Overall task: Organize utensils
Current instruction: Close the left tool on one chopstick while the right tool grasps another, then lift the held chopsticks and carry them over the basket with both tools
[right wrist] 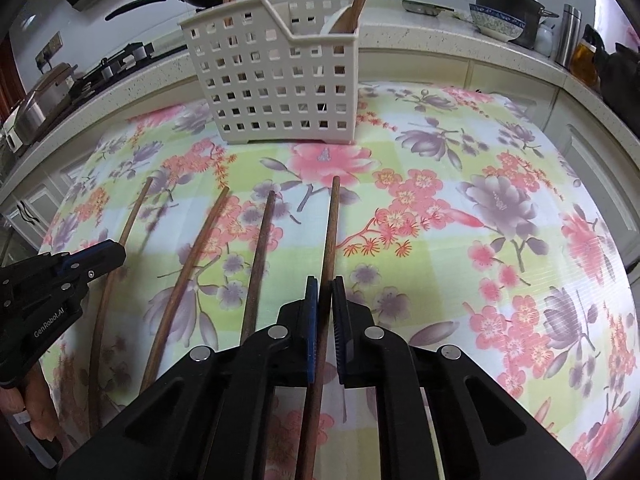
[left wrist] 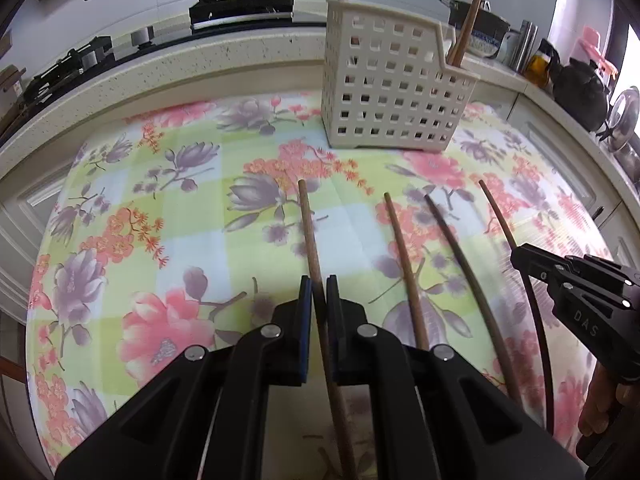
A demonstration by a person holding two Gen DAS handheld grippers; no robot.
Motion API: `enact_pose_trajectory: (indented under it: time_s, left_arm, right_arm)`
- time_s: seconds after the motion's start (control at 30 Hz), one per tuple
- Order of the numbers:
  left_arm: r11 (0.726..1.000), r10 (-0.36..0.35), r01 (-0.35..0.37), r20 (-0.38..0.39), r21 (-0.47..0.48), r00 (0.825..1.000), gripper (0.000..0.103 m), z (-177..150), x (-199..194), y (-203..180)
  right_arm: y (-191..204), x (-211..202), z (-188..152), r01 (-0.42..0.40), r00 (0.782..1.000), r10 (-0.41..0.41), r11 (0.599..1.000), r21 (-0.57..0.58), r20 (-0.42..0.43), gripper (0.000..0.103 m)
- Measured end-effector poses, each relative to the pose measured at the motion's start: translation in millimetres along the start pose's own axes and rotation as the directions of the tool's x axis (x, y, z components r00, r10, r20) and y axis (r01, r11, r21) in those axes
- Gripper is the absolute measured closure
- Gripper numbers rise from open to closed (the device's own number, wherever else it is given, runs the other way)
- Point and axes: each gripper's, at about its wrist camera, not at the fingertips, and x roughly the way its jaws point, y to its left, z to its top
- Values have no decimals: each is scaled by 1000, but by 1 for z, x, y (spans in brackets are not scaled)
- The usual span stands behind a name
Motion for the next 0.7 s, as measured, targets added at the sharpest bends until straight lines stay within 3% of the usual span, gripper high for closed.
enact_pose_trajectory:
  time_s: [0.23, 0.47, 0.7]
  left_arm:
    - [999, -22, 24, 68, -31, 997, 96, 4, -26, 7]
    - [998, -33, 43, 174, -56, 984, 97, 12, -64, 10]
    - [997, -40, 54, 230, -54, 972, 97, 15, -93, 7]
  right_arm:
    - [-8, -27, 3, -2, 998, 1, 1000, 16, 60, 93]
    - [-12, -58, 8, -7, 992, 4, 1000, 20, 129, 93]
    - [-11, -86, 11, -11, 982, 8, 1000, 14, 191, 94]
